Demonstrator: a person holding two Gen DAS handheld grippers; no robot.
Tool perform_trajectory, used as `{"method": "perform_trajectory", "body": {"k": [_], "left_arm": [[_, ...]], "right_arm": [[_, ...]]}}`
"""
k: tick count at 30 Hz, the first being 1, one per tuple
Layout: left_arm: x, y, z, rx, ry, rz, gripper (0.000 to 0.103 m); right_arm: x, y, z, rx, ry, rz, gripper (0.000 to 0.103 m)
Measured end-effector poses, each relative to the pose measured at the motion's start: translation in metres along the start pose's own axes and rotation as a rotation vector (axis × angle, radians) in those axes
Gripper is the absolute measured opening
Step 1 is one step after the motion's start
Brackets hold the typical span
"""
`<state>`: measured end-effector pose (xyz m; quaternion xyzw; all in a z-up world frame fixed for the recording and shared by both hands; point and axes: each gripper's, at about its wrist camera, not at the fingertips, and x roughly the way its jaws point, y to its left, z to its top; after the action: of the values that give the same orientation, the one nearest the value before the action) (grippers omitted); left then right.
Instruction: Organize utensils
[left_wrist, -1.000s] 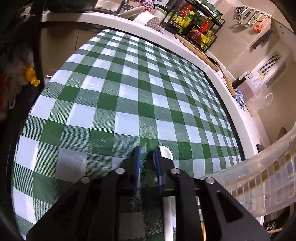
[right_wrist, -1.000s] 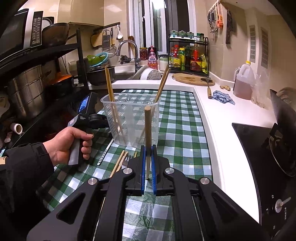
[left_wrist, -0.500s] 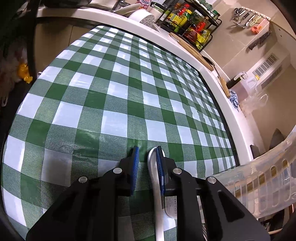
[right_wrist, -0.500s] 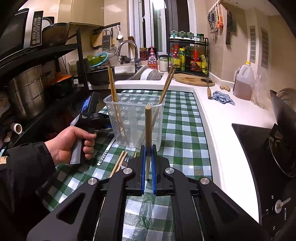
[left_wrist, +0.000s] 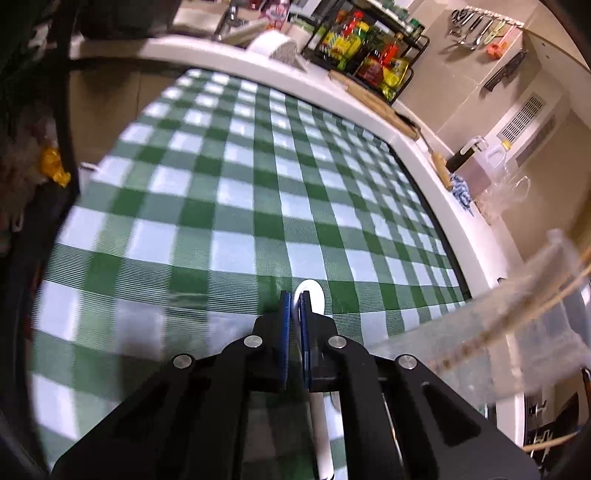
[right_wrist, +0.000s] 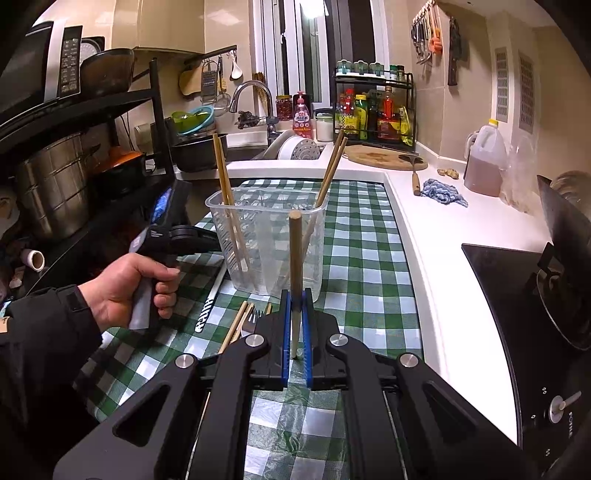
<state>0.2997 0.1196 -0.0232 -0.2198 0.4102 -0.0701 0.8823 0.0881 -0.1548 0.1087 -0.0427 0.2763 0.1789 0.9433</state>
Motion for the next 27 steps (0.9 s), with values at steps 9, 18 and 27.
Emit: {"method": "perform_trajectory", "body": {"k": [9,18,27], "left_arm": [[-0.097,-0.027,-0.007,0.198,-0.161,0.085,0.005],[-0.171,-0.069,-0.027,0.381,-0.275,0.130,0.005],[-0.212,-0.103,-0.030,0.453,-0.332,0.136,0.005]], "right_arm": [[-0.010,0.010,0.016,-0.043,0.011,0.016,0.006],[-0.032,0.020,0.048,-0.087,0.011,-0.007,0.006],[-0.046,0.030,0.079,-0.129,-0.001,-0.031,0.006]]}}
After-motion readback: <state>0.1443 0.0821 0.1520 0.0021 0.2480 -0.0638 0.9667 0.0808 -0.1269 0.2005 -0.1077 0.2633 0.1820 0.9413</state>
